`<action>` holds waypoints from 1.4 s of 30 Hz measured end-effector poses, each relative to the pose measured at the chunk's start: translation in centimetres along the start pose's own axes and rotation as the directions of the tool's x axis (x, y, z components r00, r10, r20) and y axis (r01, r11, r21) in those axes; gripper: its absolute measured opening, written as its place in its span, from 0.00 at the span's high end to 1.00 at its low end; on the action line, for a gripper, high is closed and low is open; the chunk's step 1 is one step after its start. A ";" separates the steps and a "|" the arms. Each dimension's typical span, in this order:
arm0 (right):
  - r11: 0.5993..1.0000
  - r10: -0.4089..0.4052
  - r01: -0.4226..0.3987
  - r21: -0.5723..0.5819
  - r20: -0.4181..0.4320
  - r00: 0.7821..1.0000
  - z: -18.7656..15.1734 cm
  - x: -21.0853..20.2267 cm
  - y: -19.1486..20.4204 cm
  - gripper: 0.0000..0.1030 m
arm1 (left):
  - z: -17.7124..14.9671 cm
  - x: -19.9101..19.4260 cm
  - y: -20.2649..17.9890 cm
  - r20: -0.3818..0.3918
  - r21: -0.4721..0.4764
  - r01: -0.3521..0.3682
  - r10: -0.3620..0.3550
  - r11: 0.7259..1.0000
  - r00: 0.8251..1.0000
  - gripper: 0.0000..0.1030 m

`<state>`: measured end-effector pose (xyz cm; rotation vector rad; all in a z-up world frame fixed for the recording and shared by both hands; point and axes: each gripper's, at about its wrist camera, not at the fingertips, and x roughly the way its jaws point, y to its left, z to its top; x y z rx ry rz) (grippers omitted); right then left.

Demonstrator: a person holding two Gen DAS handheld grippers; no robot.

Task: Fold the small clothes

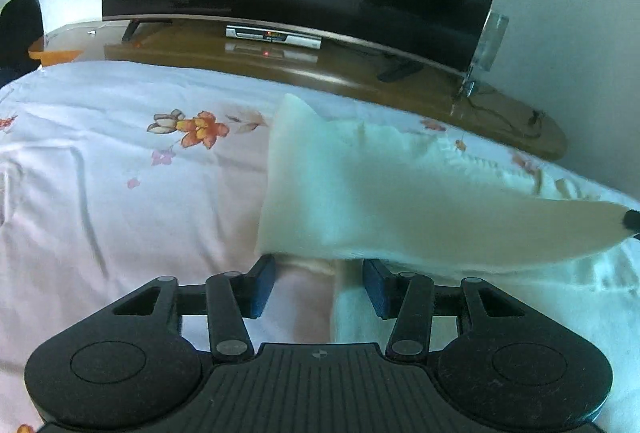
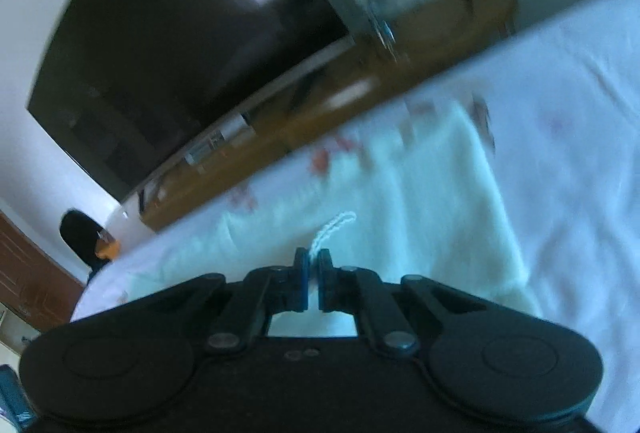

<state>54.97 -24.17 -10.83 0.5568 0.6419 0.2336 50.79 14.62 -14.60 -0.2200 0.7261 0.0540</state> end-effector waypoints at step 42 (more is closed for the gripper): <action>0.993 -0.098 0.100 -0.070 0.024 0.995 1.7 -3.0 -6.1 0.95 | -0.2 0.3 -1.5 -0.044 0.026 -0.060 0.061 0.998 0.997 0.53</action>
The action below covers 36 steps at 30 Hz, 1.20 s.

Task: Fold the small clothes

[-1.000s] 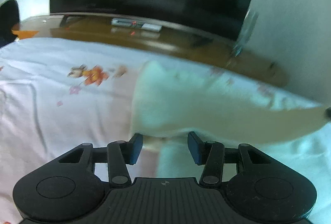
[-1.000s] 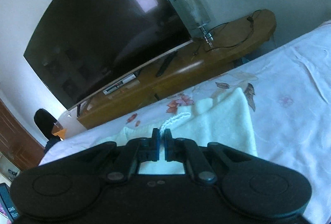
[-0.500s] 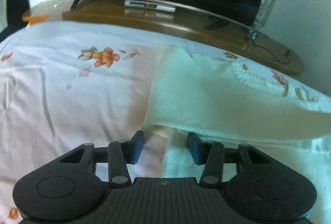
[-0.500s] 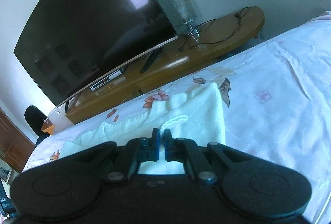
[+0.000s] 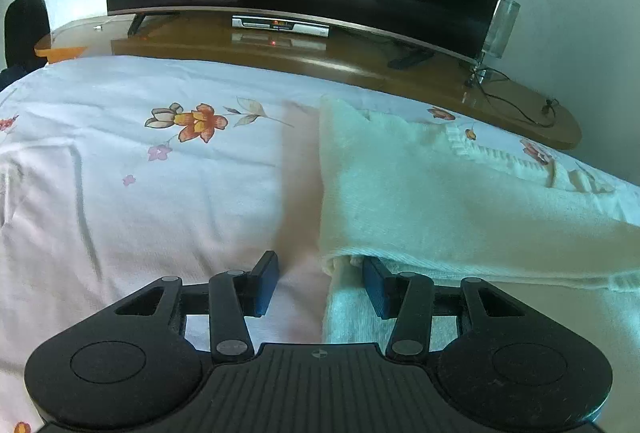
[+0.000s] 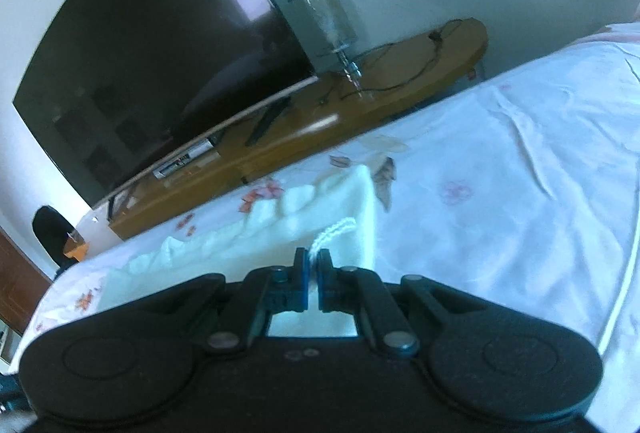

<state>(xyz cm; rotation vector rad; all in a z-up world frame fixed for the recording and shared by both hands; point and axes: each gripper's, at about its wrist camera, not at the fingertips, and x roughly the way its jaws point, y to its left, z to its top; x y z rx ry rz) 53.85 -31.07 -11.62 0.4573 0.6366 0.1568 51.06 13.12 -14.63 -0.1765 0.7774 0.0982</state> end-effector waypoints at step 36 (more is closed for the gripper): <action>0.972 -0.098 0.109 -0.208 0.065 0.993 -0.4 0.8 0.5 0.94 | 2.8 4.1 -4.0 0.078 0.161 0.135 -0.149 0.978 0.986 0.53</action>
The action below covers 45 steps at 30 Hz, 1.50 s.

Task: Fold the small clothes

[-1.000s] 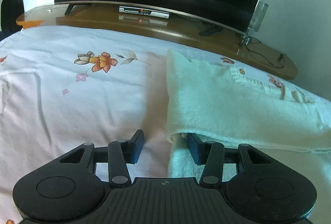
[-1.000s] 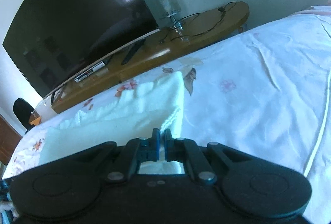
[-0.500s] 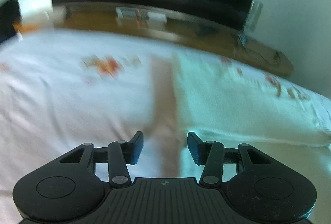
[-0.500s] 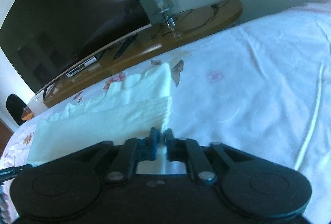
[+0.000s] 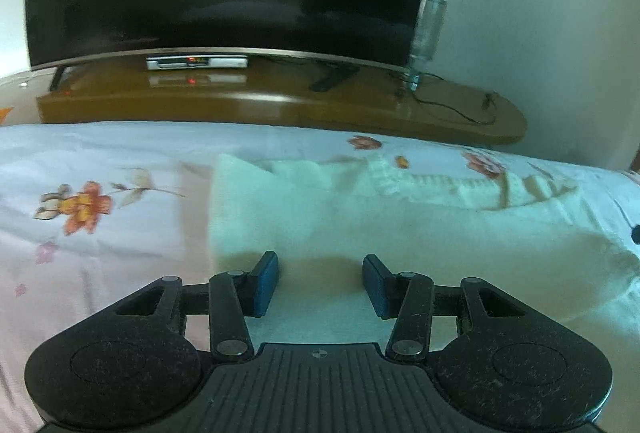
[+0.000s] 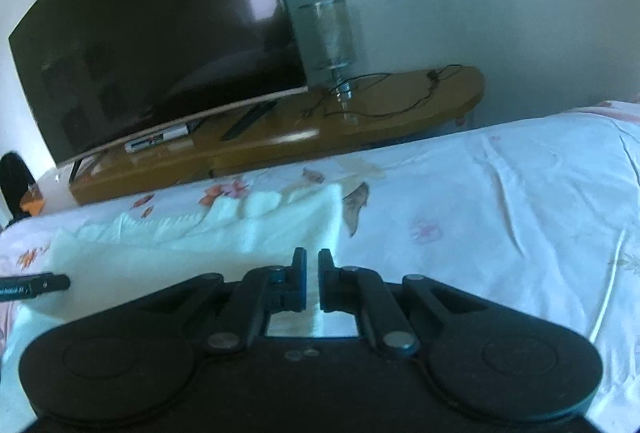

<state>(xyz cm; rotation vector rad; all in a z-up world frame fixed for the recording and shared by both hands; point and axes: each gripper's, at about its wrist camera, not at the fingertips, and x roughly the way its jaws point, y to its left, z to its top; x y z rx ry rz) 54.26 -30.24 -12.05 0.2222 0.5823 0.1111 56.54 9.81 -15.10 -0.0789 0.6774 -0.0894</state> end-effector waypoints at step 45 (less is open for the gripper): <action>0.956 0.106 -0.117 -0.268 -0.055 0.993 -2.7 0.9 6.2 0.88 | -1.8 -1.6 -1.2 0.036 0.138 -0.041 0.037 0.990 0.999 0.53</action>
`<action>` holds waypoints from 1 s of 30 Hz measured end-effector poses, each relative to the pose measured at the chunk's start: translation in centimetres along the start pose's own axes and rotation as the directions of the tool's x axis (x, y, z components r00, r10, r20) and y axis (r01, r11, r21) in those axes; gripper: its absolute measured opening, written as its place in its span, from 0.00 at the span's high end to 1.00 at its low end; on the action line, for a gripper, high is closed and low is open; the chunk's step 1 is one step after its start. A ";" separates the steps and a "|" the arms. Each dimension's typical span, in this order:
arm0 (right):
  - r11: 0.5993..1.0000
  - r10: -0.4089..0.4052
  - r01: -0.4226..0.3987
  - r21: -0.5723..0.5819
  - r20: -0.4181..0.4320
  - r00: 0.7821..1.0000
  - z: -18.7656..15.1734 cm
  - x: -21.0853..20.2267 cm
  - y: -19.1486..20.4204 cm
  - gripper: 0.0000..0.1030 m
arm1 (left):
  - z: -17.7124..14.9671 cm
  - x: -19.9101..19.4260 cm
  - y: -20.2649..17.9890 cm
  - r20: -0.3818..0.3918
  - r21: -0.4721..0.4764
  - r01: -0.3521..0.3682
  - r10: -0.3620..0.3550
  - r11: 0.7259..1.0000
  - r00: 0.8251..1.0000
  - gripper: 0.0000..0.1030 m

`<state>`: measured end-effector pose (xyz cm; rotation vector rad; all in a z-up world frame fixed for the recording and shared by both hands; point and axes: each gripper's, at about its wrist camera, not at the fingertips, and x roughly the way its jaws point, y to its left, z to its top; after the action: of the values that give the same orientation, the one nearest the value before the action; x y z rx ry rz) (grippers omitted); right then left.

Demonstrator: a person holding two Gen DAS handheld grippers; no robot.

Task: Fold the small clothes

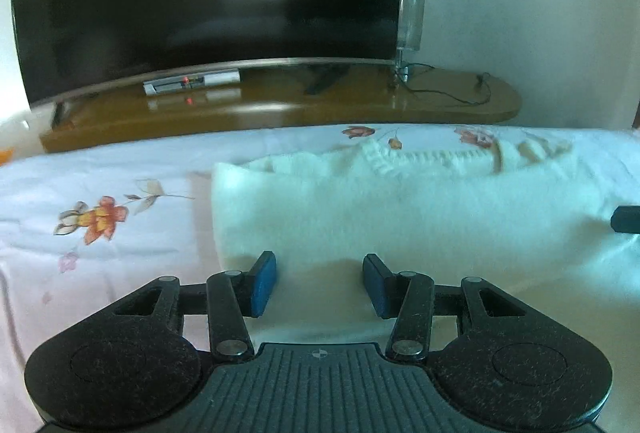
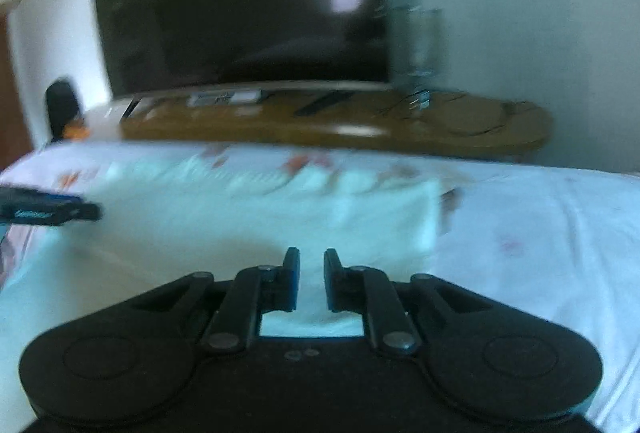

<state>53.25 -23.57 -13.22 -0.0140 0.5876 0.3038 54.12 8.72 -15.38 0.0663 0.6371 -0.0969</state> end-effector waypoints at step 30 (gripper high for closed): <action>0.989 -0.133 0.131 0.063 0.021 0.991 3.0 4.7 -4.5 0.83 | 4.0 5.9 -0.9 -0.041 -0.069 -0.078 0.075 0.995 0.996 0.28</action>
<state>59.90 -26.22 -13.63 0.0098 0.5677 0.1573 61.08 7.01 -15.67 0.0245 0.6753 0.0009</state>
